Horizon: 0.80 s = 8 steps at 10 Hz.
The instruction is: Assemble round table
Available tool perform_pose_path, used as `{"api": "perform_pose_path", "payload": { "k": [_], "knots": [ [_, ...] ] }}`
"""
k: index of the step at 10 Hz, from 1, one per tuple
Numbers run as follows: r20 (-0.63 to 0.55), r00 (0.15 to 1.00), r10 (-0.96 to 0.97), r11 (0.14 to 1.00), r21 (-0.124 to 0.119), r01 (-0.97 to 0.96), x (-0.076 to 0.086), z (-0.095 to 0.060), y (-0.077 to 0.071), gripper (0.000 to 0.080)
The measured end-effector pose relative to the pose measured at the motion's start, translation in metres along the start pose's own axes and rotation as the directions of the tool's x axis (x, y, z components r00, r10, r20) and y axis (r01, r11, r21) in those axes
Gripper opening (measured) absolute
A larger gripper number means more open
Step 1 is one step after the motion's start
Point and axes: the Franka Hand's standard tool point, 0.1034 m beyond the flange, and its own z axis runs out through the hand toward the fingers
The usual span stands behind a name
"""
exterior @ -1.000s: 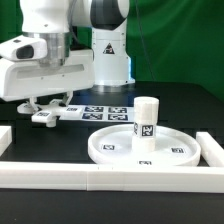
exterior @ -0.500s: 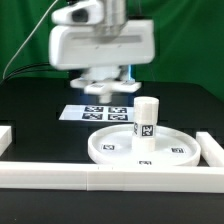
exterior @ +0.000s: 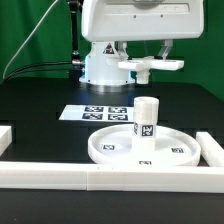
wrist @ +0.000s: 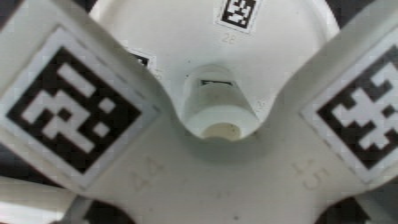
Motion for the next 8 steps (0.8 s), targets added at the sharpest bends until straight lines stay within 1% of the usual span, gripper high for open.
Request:
{"api": "perform_pose_path", "payload": {
  "k": [1, 2, 3, 5, 8],
  "knots": [
    [0.0, 1.0, -0.001, 1.0, 0.0, 0.001, 0.0, 0.0, -0.001, 0.0448],
    [-0.004, 1.0, -0.03, 1.0, -0.004, 0.03, 0.0, 0.001, 0.002, 0.0448],
    [-0.009, 0.997, -0.071, 0.997, -0.012, 0.071, -0.002, 0.006, 0.009, 0.0448],
    [-0.011, 0.997, -0.077, 0.997, -0.012, 0.077, 0.01, 0.009, 0.007, 0.0448],
    [0.004, 0.997, -0.076, 0.997, -0.01, 0.076, 0.01, 0.02, 0.005, 0.0448]
  ]
}}
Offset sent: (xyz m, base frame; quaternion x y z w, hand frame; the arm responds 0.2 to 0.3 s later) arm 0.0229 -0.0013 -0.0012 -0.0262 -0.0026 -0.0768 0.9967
